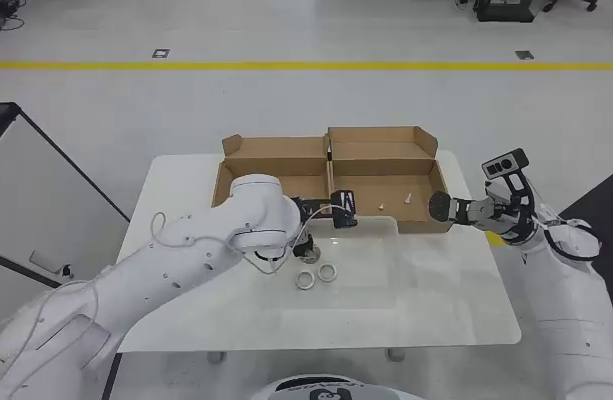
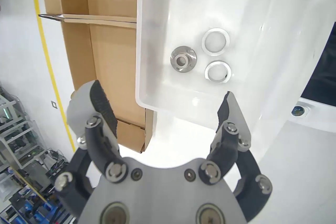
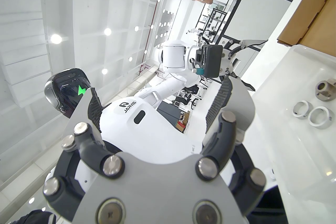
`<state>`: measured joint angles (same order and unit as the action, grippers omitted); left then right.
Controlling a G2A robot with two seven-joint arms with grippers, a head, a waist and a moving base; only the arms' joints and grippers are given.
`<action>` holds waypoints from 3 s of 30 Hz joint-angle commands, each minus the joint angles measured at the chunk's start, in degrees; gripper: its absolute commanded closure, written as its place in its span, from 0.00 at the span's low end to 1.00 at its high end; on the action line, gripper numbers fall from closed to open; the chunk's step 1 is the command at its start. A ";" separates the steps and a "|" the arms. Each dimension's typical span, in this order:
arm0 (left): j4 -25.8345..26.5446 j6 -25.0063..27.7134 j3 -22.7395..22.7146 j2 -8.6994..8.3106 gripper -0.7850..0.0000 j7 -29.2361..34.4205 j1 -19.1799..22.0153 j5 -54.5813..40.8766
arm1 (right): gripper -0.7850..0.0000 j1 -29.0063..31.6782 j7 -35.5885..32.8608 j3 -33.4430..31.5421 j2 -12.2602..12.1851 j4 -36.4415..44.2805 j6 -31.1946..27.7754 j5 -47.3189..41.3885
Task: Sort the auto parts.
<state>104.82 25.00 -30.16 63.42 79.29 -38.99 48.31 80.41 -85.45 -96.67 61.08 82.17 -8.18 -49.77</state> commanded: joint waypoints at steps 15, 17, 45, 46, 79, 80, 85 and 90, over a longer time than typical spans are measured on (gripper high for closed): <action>0.04 0.03 -0.03 -0.01 0.00 -0.03 -0.04 0.04 | 0.00 0.00 0.00 0.00 0.00 0.00 0.00 0.00; 0.04 0.03 -0.03 -0.01 0.00 -0.03 -0.04 0.04 | 0.00 0.00 0.00 0.00 0.00 0.00 0.00 0.00; -20.56 3.78 20.42 12.47 0.30 -3.77 15.94 -14.24 | 0.00 0.00 0.00 0.00 0.00 0.00 0.00 0.00; -21.01 3.91 20.42 12.73 0.29 -3.90 15.54 -13.91 | 0.00 0.00 0.00 0.00 0.00 0.00 0.00 0.00; -32.66 9.92 20.42 18.39 0.58 -9.88 6.81 -0.11 | 0.00 0.00 0.00 0.00 0.00 0.00 0.00 0.00; -32.73 10.11 20.42 18.36 0.58 -10.07 6.64 0.01 | 0.00 0.00 0.00 0.00 0.00 0.00 0.00 0.00; -32.58 10.45 20.42 18.03 0.59 -10.41 6.15 0.44 | 0.00 0.00 0.00 0.00 0.00 0.00 0.00 0.00; -32.17 10.52 20.42 17.68 0.66 -10.48 5.97 0.69 | 0.00 0.00 0.00 0.00 0.00 0.00 0.00 0.00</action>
<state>72.59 35.54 -9.74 81.17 68.78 -32.99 48.97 80.41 -85.45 -96.67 61.08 82.17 -8.18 -49.77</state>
